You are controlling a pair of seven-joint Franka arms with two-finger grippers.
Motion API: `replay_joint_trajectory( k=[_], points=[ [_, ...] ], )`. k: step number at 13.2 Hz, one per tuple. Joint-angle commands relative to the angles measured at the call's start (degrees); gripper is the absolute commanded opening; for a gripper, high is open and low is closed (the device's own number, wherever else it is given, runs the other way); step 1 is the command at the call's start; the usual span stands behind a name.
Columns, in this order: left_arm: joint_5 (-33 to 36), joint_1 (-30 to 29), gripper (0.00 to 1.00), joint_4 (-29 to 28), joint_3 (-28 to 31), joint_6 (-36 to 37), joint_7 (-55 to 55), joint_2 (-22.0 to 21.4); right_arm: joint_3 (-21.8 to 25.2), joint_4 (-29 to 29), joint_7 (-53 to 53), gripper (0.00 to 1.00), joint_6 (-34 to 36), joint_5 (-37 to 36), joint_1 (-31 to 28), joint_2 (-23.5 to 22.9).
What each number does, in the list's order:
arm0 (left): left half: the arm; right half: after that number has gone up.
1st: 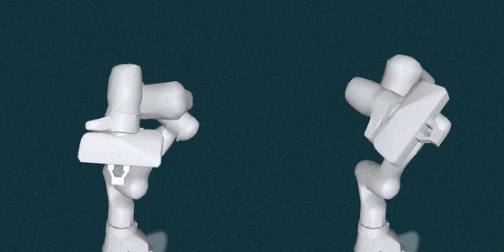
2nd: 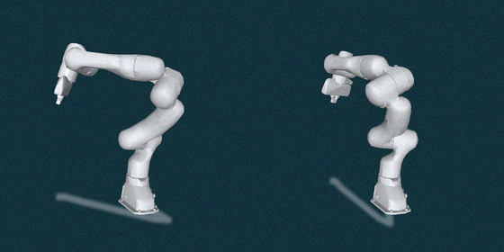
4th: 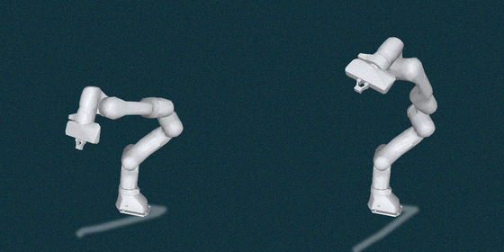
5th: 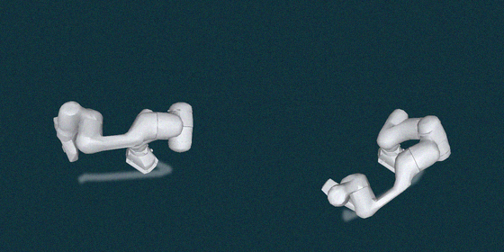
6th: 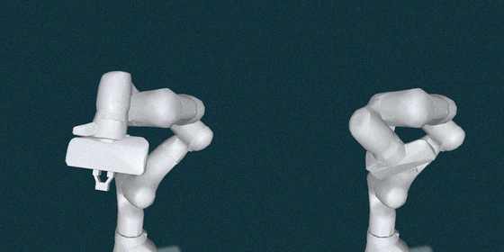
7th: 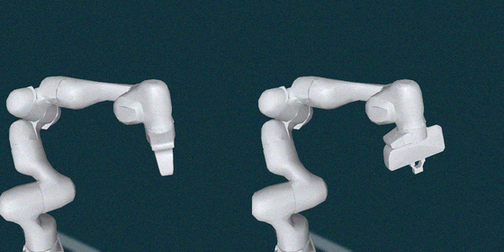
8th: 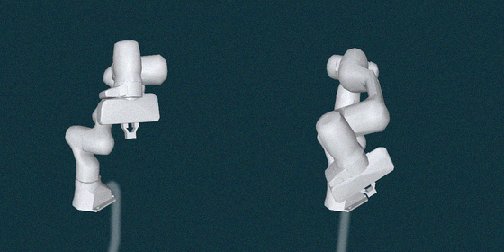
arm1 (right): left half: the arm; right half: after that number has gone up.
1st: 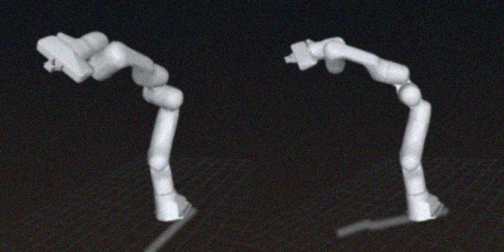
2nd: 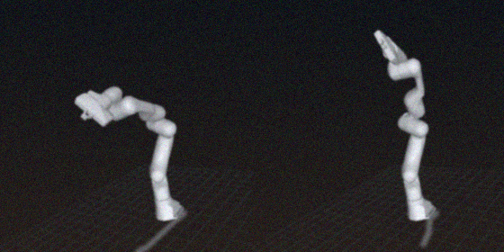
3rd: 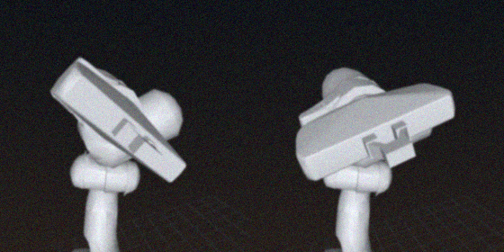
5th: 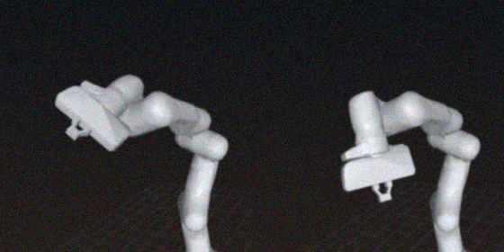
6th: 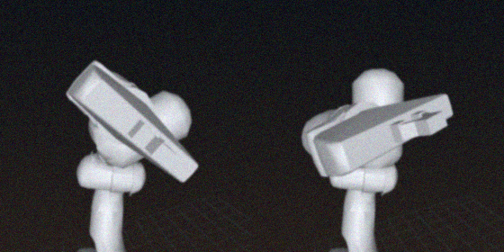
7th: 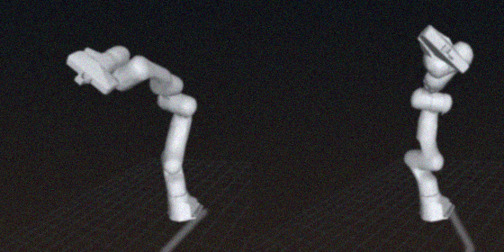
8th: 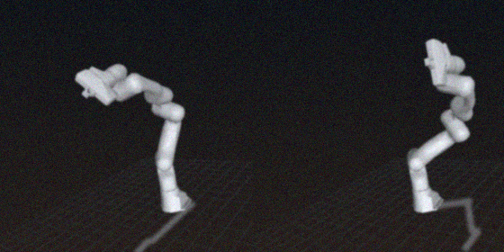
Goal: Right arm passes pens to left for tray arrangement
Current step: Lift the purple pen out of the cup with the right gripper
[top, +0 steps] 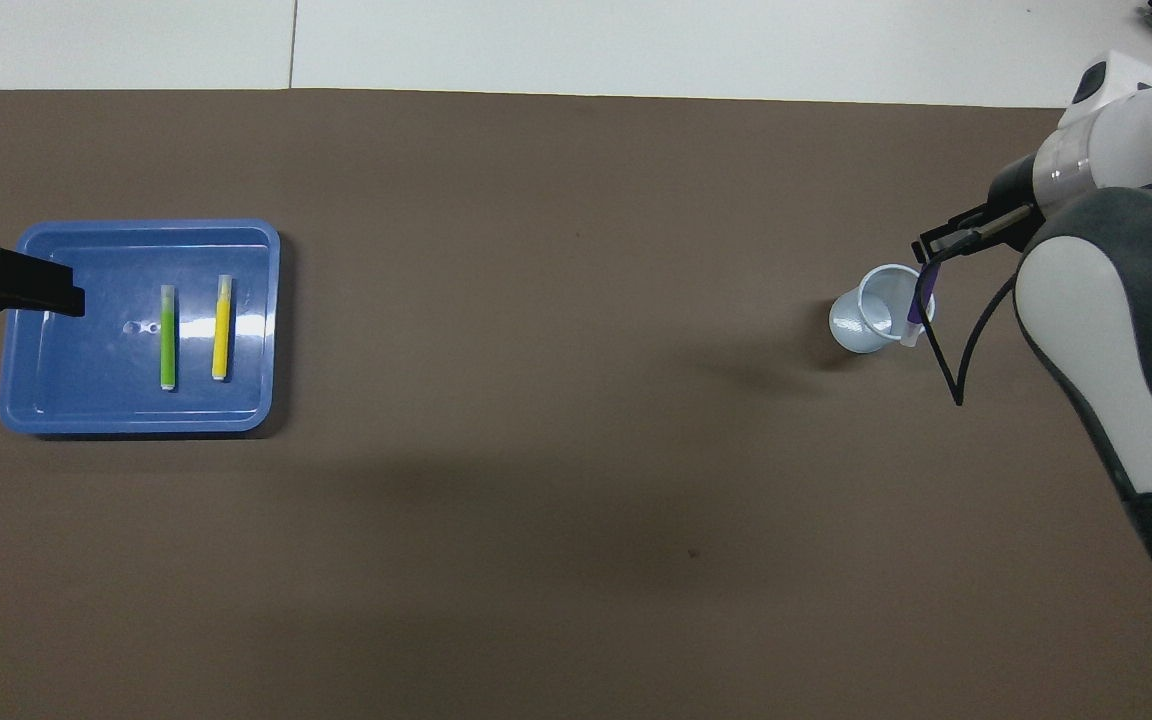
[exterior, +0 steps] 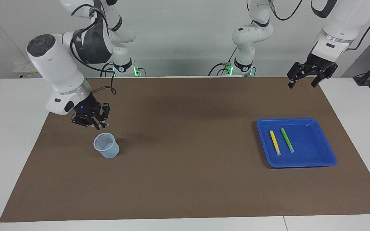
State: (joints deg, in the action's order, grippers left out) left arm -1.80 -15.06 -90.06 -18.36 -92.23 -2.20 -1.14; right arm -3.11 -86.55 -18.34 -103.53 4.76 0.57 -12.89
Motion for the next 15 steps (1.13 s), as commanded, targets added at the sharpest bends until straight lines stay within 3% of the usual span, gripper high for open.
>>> replay_joint_trajectory(
  k=[1,3,6,7,8,9,10,13,15],
  points=[
    [-0.7,0.9,1.0,-6.3,0.5,-3.7,1.1,-3.4,-0.5,2.6,2.0,0.0,3.0,-0.3,0.0,-0.1],
    [-0.6,1.3,0.89,-6.4,0.4,-4.1,3.3,-3.4,-2.7,2.8,9.2,0.0,3.9,-0.2,0.3,0.5],
    [-0.7,1.4,0.87,-8.2,0.5,-5.1,2.6,-4.3,-5.6,2.8,21.3,0.0,3.9,3.0,0.3,0.6],
    [-0.7,1.1,0.71,-10.4,0.6,-8.1,3.7,-5.0,-5.7,2.7,25.6,0.0,3.9,4.7,0.5,0.7],
    [-0.7,1.1,0.69,-12.1,0.6,-10.1,3.5,-5.7,-5.8,2.7,30.2,0.0,3.7,6.2,1.2,0.7],
    [-1.3,1.2,0.7,-12.4,0.6,-9.9,2.9,-5.8,-5.9,2.7,33.9,0.0,3.2,7.4,2.0,0.7],
    [-2.5,1.1,0.85,-12.5,0.6,-10.0,2.1,-5.8,-5.9,2.7,37.2,0.0,2.8,8.7,2.2,0.7],
    [-11.2,0.4,0.89,-14.9,1.0,-10.6,-6.6,-7.0,-6.0,2.5,49.1,0.0,0.6,12.0,4.4,0.7],
    [-15.5,0.3,0.99,-16.2,1.0,-10.5,-14.0,-7.9,-6.0,1.8,57.8,0.0,-2.6,14.0,6.5,0.8]
  ],
)
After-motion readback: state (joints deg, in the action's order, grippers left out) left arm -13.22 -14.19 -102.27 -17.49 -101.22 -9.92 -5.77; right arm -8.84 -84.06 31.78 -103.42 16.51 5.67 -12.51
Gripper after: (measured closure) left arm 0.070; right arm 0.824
